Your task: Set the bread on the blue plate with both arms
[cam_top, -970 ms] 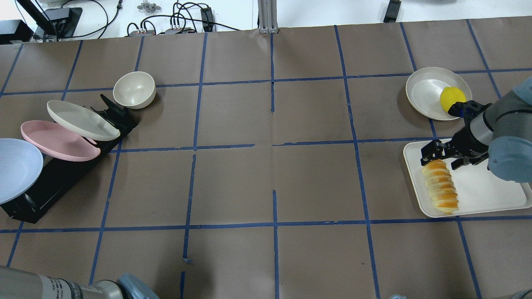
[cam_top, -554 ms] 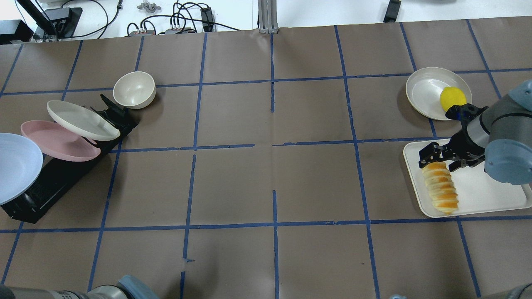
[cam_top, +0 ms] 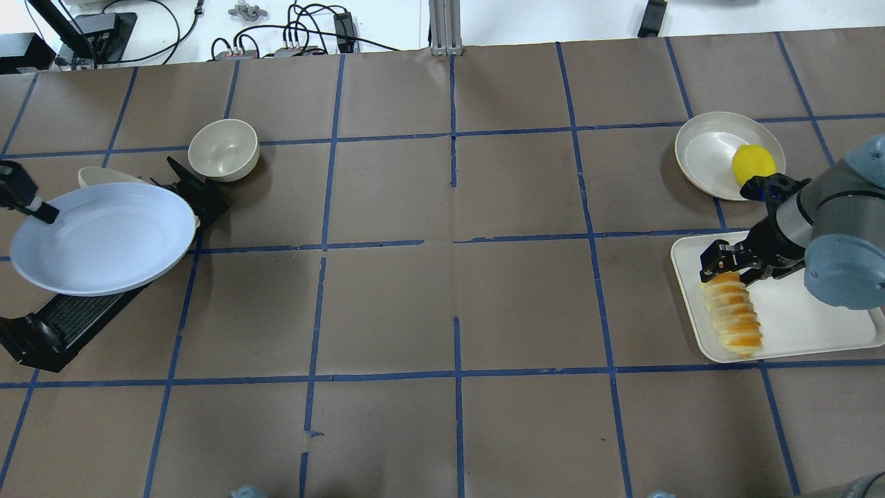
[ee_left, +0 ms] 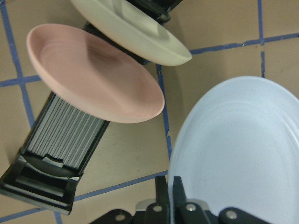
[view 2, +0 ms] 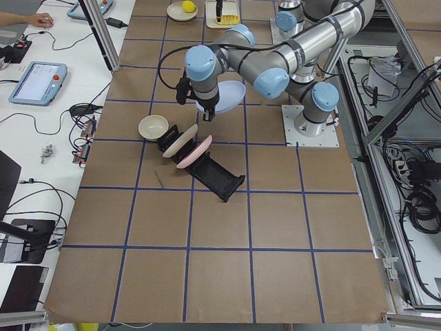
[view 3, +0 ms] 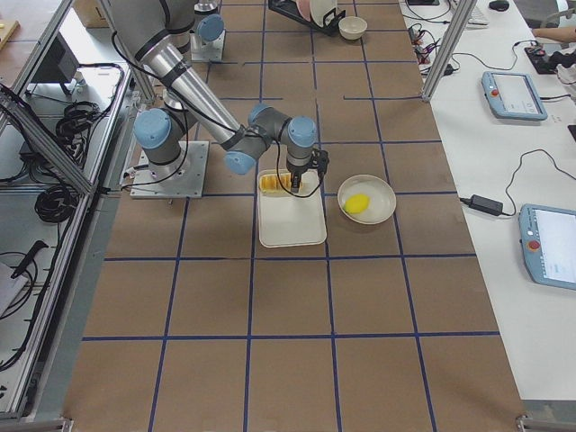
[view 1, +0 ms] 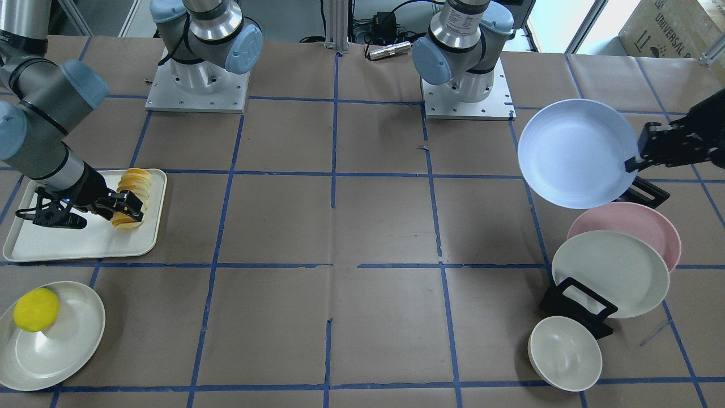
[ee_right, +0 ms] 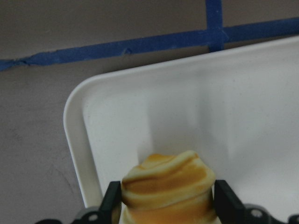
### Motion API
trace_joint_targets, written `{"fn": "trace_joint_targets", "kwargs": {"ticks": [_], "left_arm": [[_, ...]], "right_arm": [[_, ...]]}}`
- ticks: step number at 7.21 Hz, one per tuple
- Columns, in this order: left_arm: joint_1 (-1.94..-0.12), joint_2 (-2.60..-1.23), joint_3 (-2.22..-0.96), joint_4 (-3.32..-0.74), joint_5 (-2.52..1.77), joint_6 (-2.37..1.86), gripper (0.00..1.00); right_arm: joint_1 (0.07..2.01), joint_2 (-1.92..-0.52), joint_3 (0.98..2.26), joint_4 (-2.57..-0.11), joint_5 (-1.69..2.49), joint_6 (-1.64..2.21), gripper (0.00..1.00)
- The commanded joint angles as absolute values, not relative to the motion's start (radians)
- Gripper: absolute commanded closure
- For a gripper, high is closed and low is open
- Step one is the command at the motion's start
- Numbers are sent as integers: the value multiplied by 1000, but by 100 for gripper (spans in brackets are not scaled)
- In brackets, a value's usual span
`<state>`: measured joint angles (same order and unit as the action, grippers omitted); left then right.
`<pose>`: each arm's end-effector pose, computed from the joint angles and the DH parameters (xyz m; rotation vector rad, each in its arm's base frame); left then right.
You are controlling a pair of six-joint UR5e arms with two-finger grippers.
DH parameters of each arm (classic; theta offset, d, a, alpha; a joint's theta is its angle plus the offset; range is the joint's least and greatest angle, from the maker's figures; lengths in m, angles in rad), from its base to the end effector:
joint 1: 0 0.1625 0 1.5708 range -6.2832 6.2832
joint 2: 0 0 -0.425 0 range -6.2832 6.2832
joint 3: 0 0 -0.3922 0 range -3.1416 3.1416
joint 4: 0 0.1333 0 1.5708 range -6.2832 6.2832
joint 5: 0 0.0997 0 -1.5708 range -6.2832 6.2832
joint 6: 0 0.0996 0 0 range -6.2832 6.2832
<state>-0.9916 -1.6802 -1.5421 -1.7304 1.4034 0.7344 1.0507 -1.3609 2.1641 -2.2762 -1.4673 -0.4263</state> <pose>0.1541 -0.5095 0.4342 -0.1929 -2.8540 -0.1270 -0.0993 -0.4622 0.1876 0.1485 3.0008 0.0600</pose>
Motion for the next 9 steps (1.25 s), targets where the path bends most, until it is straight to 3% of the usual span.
{"fn": "trace_joint_targets", "kwargs": {"ticks": [1, 2, 4, 7, 9], "left_arm": [[-1216, -1690, -1599, -1660, 1329, 519, 100], [-1306, -1690, -1688, -1528, 1262, 383, 100], [-1457, -1692, -1842, -1190, 1253, 106, 100], [-1632, -1707, -1919, -966, 1343, -238, 100], [-1734, -1756, -1924, -886, 1440, -389, 100]], "right_arm": [[1051, -1362, 2164, -2276, -1494, -434, 73], [1052, -1362, 2164, -2276, -1494, -434, 81], [1052, -1371, 2163, -2276, -1496, -434, 87], [1057, -1480, 2129, -2252, -1514, -434, 92], [1078, -1534, 2033, -2157, -1509, -419, 91]]}}
